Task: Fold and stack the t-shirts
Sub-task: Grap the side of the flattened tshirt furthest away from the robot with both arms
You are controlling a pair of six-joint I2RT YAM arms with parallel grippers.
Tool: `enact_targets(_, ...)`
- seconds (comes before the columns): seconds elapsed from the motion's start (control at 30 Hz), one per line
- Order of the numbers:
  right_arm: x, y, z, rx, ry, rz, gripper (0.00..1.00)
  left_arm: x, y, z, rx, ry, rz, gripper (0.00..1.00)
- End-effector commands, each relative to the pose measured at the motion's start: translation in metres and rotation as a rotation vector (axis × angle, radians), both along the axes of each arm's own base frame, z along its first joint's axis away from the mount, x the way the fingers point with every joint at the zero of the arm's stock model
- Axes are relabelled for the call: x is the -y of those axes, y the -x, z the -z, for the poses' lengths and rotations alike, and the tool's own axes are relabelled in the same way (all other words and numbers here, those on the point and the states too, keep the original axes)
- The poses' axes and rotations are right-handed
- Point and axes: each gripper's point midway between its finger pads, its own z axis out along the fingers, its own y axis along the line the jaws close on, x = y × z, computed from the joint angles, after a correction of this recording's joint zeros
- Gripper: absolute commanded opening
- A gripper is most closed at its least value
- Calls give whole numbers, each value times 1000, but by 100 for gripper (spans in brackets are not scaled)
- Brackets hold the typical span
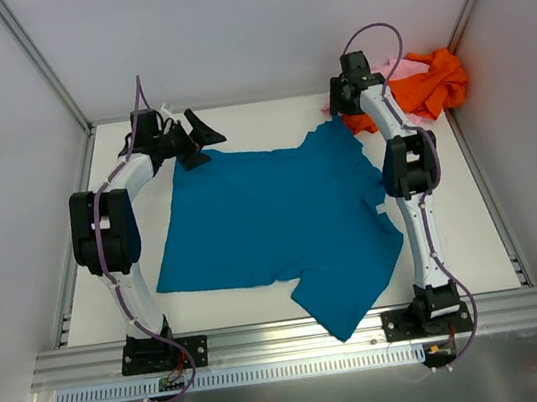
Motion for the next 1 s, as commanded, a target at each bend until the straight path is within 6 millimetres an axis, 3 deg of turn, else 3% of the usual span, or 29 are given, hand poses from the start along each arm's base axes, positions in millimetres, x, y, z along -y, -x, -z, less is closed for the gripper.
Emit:
enact_targets(0.0, -6, -15, -28, 83, -37, 3, 55, 7, -5, -9, 39, -2, 28, 99)
enact_targets(0.37, -12, -14, -40, 101, -51, -7, 54, 9, -10, -8, 38, 8, 22, 99)
enact_targets(0.97, -31, -8, -21, 58, -82, -27, 54, 10, -9, -7, 35, 5, 21, 99)
